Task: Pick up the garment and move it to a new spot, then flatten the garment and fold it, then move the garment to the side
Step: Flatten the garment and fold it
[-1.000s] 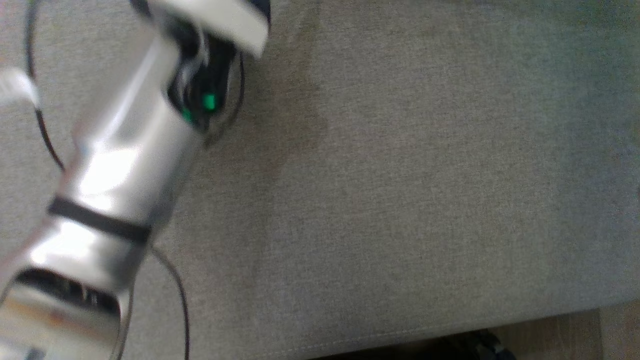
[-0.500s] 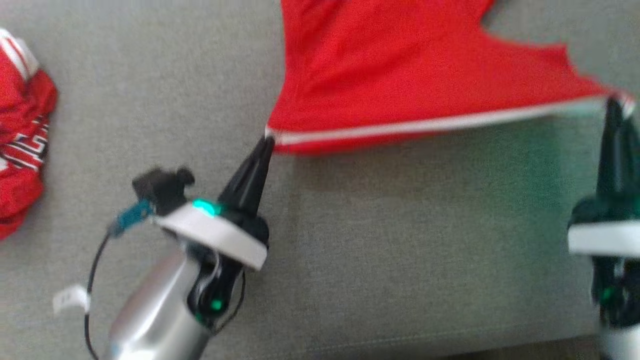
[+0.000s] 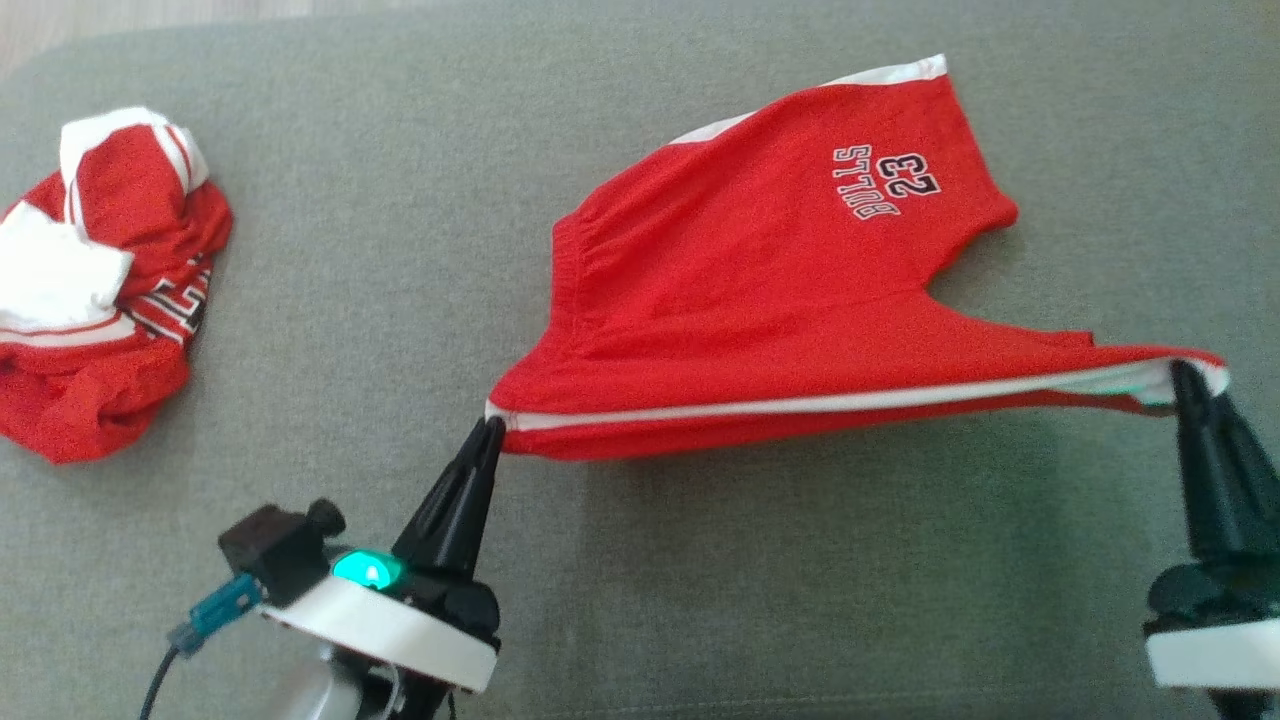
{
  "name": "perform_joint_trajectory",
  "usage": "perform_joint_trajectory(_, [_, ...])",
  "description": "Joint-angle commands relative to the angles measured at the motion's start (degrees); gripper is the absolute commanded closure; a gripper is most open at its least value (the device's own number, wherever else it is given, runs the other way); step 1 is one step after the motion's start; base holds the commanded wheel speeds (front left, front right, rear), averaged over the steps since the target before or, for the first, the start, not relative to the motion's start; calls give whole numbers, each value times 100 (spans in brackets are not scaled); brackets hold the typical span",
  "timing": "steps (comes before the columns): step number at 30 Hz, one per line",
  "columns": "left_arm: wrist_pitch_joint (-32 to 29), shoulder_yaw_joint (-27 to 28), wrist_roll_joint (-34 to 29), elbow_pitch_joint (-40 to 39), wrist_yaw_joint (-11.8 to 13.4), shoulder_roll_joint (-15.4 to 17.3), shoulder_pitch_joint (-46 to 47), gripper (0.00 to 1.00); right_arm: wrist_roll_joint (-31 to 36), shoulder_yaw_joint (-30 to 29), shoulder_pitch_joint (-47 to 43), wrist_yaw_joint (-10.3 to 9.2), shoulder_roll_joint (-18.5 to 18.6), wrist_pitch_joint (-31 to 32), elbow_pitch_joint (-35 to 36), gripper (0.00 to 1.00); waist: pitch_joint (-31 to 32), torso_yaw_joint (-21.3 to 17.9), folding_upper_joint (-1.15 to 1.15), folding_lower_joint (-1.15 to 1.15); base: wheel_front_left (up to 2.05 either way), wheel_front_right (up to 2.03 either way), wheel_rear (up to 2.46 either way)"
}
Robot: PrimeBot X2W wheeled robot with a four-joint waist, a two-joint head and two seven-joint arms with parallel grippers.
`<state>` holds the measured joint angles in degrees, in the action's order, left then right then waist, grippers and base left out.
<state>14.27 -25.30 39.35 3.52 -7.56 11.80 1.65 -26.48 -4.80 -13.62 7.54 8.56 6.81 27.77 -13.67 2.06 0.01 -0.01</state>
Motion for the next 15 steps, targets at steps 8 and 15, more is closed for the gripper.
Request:
perform_joint_trajectory(8, [-394, 121, -40, -47, 92, -225, 1476, 100, 98, -128, 1558, -5, 565, 604, -487, 100, -695, 233, -1, 1, 0, 0, 0])
perform_joint_trajectory(15, [-420, -25, -1, 809, 43, -546, 2963, 100, -51, 5, 3257, -5, 1285, 991, -1697, 100, -1272, 443, -1, 1, 0, 0, 0])
